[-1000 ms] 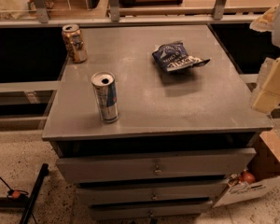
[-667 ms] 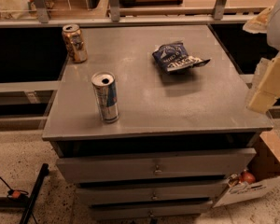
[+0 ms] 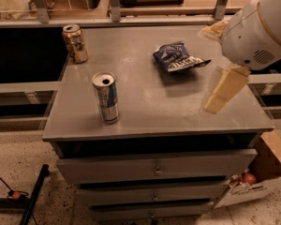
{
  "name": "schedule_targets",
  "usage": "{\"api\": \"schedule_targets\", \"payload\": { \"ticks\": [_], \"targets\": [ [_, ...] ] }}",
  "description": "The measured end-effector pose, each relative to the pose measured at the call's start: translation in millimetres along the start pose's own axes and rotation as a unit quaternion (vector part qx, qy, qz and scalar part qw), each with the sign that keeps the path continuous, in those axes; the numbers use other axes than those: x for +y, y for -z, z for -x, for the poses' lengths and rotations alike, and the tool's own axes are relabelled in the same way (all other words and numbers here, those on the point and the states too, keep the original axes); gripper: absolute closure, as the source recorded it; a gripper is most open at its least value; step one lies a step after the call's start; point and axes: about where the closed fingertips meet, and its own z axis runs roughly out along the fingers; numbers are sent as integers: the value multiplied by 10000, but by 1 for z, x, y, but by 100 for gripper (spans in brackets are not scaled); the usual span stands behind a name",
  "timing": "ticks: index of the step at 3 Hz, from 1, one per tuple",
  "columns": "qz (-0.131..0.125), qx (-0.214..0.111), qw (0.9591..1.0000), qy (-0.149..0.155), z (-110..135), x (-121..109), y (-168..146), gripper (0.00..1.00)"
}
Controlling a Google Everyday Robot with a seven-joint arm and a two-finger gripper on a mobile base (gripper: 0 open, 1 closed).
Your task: Move redbull can near orange can
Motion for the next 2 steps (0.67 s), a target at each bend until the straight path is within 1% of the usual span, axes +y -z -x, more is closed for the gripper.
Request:
{"api": "schedule_targets", "payload": {
  "ticks": [1, 2],
  "targets": [
    [46, -544, 9984, 119, 16, -5, -29, 0],
    [104, -992, 9949, 139, 26, -6, -49, 0]
  ]
}}
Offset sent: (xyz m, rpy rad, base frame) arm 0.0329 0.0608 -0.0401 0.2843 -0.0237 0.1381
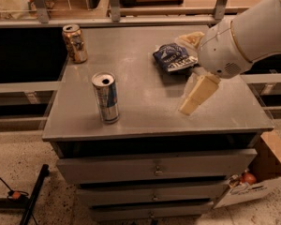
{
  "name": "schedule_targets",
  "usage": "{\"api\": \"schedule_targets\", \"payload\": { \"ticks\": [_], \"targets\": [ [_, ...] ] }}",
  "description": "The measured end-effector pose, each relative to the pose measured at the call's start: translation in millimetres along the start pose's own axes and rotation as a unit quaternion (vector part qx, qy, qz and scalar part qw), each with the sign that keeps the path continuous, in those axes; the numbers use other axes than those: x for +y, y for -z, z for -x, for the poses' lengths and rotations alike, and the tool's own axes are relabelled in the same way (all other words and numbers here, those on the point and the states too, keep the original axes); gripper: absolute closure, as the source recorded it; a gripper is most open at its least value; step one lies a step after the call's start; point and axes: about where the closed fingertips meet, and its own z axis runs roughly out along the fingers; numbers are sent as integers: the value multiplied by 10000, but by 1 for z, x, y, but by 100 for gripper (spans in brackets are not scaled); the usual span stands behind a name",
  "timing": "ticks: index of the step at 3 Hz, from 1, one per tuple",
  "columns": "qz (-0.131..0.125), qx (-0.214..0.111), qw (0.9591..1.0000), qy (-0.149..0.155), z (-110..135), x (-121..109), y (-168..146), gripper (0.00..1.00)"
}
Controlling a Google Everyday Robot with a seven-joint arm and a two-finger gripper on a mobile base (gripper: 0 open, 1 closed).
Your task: Move redbull can near orange can
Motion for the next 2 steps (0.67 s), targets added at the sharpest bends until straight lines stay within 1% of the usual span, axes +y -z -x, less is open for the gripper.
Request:
{"api": "schedule_targets", "payload": {
  "ticks": [1, 2],
  "targets": [
    [108, -427, 9990, -53, 7, 2, -20, 0],
    [281, -801, 9964, -31, 21, 6, -39, 0]
  ]
}}
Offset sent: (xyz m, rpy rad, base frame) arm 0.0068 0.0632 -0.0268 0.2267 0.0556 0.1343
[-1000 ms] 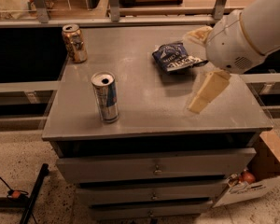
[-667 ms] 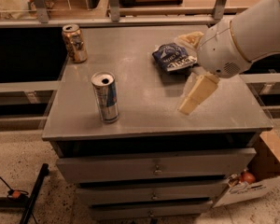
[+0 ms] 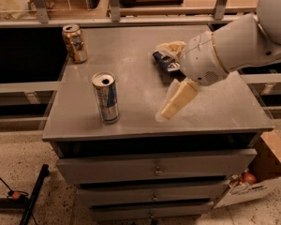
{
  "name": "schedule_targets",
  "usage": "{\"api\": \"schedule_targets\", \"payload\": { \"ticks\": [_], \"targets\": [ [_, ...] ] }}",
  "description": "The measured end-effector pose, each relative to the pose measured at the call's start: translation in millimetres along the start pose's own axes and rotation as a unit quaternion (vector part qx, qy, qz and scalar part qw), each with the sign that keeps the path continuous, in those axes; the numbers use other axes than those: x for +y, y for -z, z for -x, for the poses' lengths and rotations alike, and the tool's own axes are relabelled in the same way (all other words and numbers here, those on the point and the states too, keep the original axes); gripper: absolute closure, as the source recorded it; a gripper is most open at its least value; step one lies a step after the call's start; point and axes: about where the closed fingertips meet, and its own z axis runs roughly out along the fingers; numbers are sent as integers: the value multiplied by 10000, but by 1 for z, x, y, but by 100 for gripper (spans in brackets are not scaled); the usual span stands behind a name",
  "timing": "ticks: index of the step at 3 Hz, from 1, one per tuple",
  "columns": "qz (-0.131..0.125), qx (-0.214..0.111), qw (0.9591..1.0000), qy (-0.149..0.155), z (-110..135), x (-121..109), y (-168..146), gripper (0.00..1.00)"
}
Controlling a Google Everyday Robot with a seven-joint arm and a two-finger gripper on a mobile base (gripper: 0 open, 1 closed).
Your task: Move redbull can near orange can
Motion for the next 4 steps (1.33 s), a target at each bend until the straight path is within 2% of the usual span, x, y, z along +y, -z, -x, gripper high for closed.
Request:
{"api": "schedule_targets", "payload": {
  "ticks": [2, 4],
  "targets": [
    [364, -669, 9971, -81, 32, 6, -43, 0],
    [590, -1082, 9915, -416, 49, 18, -80, 0]
  ]
}}
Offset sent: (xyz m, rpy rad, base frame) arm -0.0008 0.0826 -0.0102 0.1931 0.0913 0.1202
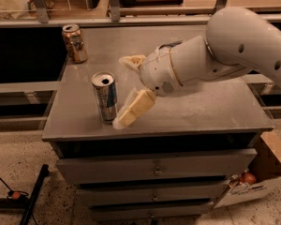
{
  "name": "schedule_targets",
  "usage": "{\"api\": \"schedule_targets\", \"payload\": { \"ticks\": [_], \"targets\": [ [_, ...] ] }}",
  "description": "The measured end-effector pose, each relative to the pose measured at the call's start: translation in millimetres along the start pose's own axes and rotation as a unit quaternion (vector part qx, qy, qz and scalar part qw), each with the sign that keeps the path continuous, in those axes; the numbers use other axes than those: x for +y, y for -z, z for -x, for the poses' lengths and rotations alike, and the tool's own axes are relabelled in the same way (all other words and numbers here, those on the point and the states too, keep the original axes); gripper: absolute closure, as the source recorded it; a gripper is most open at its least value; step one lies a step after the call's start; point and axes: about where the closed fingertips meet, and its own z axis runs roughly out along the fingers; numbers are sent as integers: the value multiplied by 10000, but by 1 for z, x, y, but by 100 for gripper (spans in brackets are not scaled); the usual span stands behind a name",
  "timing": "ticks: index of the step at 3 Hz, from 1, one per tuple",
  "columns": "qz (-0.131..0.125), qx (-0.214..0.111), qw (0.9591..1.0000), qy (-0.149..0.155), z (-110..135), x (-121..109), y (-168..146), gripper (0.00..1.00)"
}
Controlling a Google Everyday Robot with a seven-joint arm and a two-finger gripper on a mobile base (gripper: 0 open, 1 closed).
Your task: Move redbull can near orange can
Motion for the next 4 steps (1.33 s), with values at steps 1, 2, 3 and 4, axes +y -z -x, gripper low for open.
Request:
{"api": "schedule_targets", "payload": {
  "ticks": [1, 2, 3, 4],
  "targets": [
    [-20, -170, 9998, -121, 1, 2, -10, 0],
    [-95, -252, 9994, -214, 4, 5, -18, 0],
    [-62, -412, 9987, -297, 7, 8, -24, 15],
    [53, -575, 9969, -533, 7, 11, -31, 39]
  ]
}}
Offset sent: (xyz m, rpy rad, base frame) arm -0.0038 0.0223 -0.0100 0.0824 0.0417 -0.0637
